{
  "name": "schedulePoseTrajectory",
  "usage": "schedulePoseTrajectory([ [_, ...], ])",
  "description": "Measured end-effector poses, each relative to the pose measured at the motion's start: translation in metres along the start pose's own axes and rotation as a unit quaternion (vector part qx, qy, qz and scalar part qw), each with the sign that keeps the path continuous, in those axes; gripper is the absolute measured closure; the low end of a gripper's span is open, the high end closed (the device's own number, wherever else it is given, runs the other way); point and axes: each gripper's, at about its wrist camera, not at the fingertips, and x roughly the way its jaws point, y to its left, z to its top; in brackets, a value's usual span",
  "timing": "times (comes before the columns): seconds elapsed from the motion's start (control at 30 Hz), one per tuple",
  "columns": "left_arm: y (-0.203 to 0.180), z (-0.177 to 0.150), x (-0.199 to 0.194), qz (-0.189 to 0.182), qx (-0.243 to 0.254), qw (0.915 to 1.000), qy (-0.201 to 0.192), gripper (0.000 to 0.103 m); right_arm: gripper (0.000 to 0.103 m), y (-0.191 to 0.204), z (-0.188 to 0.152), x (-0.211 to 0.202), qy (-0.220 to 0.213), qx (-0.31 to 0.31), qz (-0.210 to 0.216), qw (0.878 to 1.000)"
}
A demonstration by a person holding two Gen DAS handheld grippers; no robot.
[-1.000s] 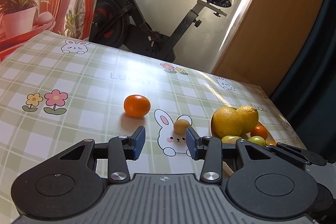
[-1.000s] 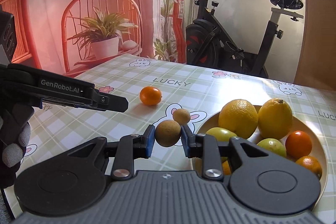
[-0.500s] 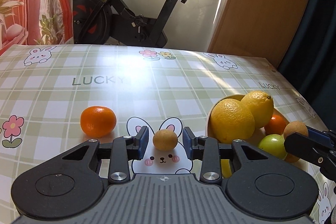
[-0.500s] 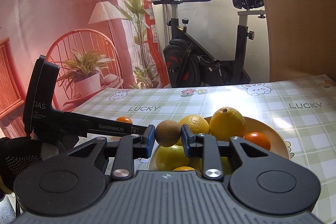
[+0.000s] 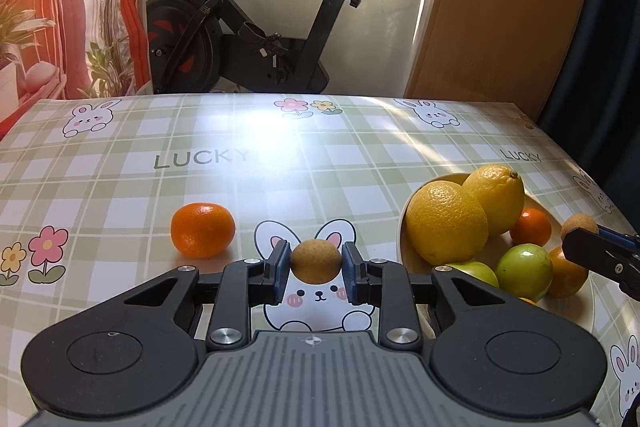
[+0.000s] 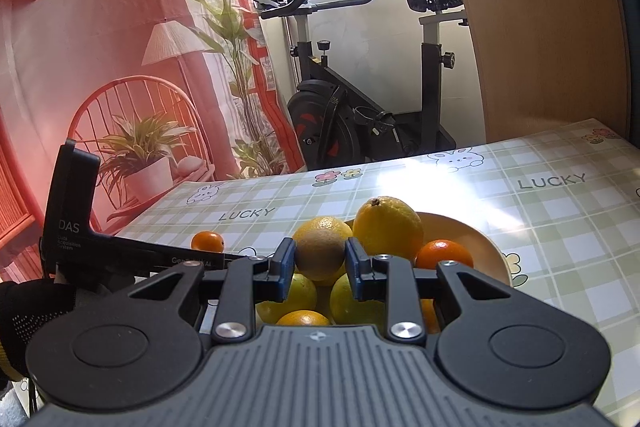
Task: Organize fruits
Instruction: 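Carry the kiwi with the left gripper over the plate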
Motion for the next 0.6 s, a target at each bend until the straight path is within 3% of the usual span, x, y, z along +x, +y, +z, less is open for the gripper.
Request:
schedulePoseTrajectory([
  [0.3, -0.042, 0.000, -0.040, -0.070, 0.016, 0.9971, -0.024, 0.074, 0.074, -0.021, -0.009, -0.021, -0.002, 0.009, -0.026, 1.000],
  [0.43, -0.069, -0.008, -0.046, -0.111, 0.027, 0.9933, -0.018, 0.074, 0.074, -0.028, -0.018, -0.029, 0.005, 0.013, -0.025, 1.000],
  [0.6, -0.091, -0.023, -0.038, -0.131, 0.039, 0.9906, 0.006, 0.074, 0.074, -0.029, -0.029, -0.035, 0.019, 0.003, -0.021, 1.000],
])
